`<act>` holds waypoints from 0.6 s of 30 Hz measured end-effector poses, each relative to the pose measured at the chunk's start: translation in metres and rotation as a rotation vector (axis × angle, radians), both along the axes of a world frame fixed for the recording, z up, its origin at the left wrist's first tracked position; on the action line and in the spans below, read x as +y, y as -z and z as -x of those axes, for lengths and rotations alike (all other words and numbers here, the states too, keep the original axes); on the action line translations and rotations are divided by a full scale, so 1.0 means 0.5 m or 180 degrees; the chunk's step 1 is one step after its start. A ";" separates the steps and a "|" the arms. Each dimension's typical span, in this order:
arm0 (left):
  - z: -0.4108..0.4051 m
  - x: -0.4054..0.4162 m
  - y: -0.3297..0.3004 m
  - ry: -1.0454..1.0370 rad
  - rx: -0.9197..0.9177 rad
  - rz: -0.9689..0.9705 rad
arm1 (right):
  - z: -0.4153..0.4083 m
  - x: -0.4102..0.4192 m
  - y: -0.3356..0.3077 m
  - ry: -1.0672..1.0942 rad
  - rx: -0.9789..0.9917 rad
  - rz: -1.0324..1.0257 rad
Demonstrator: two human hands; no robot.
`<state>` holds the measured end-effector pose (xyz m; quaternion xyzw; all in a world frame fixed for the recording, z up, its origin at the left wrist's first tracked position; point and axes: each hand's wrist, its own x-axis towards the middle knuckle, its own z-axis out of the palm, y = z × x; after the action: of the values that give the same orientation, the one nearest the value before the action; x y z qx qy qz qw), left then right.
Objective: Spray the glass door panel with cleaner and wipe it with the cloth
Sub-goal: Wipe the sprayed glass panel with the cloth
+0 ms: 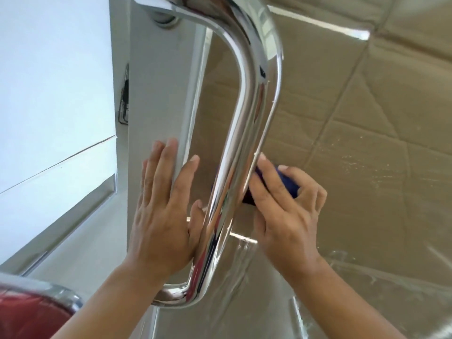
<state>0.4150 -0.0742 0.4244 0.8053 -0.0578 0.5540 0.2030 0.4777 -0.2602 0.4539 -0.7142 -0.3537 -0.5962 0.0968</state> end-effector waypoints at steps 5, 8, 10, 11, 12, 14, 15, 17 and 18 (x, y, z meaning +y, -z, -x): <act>0.001 0.007 0.013 -0.0015 0.0100 -0.0073 | -0.003 0.042 0.003 0.0209 -0.0051 -0.0238; 0.006 0.007 0.015 0.0058 0.0170 0.0013 | 0.000 0.036 0.046 0.0065 -0.0068 0.0537; 0.012 0.006 0.016 0.0154 0.0270 0.0074 | 0.003 0.030 0.048 0.0001 -0.0024 0.0588; 0.014 0.006 0.019 0.0190 0.0291 0.0091 | 0.001 0.031 0.045 0.0019 0.0000 0.0399; 0.016 0.007 0.023 0.0210 0.0299 0.0088 | 0.000 0.035 0.040 0.0073 0.0015 0.0130; 0.016 0.010 0.033 0.0197 0.0291 0.0071 | -0.002 0.049 0.038 0.0177 -0.0001 -0.0258; 0.016 0.010 0.038 0.0175 0.0286 0.0068 | -0.002 0.054 0.046 0.0187 -0.0038 -0.0225; 0.016 0.008 0.044 0.0141 0.0282 0.0074 | 0.002 0.054 0.075 0.0094 -0.0028 0.0228; 0.016 0.006 0.047 0.0131 0.0286 0.0075 | 0.005 0.047 0.091 0.0015 0.0019 0.0518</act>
<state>0.4069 -0.0713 0.4009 0.8256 -0.0586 0.5137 0.2262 0.4751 -0.2369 0.4085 -0.7224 -0.3990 -0.5635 0.0381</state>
